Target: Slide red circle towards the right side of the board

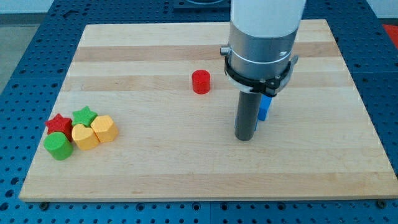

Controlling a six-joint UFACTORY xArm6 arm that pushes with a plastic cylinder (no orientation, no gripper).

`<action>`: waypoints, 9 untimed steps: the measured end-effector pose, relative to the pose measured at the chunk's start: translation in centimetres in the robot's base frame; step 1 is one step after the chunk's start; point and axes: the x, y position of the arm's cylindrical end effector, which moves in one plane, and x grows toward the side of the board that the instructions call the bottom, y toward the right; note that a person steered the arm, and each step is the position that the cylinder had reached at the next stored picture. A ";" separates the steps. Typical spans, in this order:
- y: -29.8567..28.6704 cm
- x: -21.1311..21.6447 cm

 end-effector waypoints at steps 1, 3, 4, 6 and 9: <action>1.5 -0.7; 1.6 -1.2; -4.5 -1.2; -6.8 -5.8; -8.6 -10.4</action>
